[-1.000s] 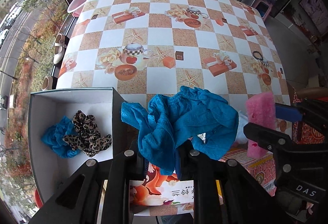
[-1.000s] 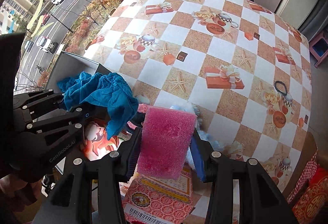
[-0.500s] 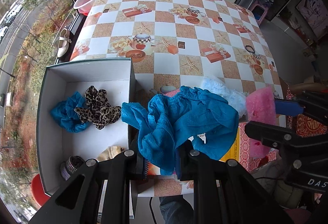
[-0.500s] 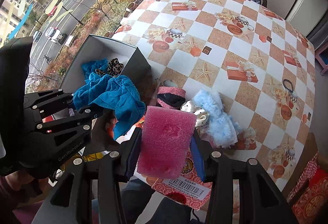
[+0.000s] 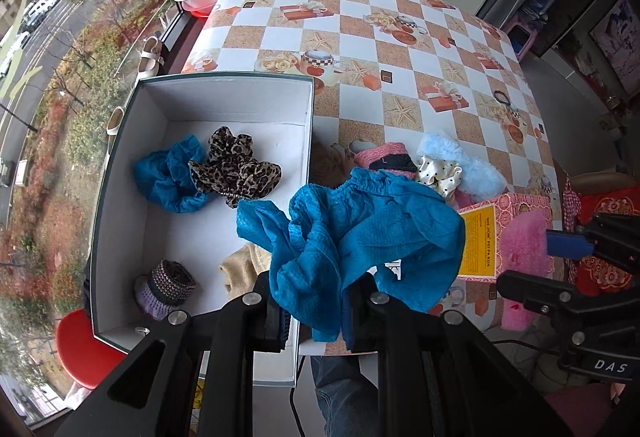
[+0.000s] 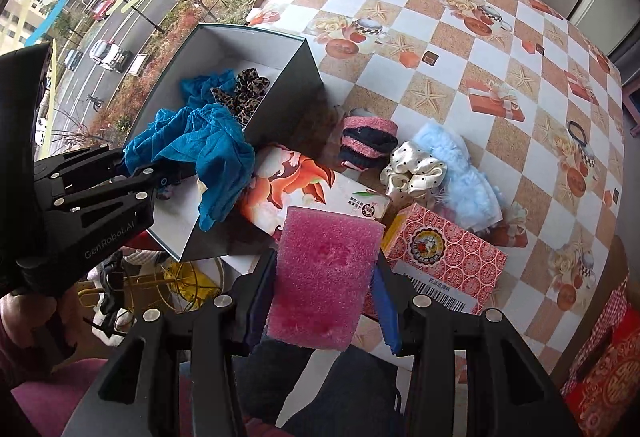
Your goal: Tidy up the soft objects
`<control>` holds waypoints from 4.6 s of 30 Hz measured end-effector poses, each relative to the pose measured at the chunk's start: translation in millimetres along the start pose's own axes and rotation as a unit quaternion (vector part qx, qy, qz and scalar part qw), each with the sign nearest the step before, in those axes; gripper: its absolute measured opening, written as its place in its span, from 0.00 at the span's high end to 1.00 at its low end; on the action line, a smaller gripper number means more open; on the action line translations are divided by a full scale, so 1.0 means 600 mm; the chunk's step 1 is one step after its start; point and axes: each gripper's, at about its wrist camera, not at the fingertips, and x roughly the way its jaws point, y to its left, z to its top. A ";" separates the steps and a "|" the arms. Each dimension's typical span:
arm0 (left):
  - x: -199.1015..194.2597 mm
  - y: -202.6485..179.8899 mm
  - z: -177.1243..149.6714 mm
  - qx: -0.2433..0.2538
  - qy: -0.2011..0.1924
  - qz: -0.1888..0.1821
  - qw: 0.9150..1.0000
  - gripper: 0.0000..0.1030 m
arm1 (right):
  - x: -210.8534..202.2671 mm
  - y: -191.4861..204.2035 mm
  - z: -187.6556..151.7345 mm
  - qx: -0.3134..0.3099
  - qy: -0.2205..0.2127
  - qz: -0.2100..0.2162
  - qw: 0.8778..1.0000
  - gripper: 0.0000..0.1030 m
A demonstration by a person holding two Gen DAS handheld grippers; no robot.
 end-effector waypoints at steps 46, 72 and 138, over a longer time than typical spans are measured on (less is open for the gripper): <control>-0.004 0.189 -0.074 -0.166 -0.008 0.054 0.985 0.79 | 0.048 0.204 0.112 -0.181 0.009 -0.009 0.983 0.54; 0.027 0.204 -0.060 -0.169 0.008 0.053 0.984 0.79 | 0.069 0.216 0.154 -0.176 0.014 -0.007 0.984 0.54; 0.327 -0.169 0.160 0.033 0.272 0.017 0.962 0.14 | 0.216 -0.479 0.099 0.223 0.103 -0.076 0.966 0.01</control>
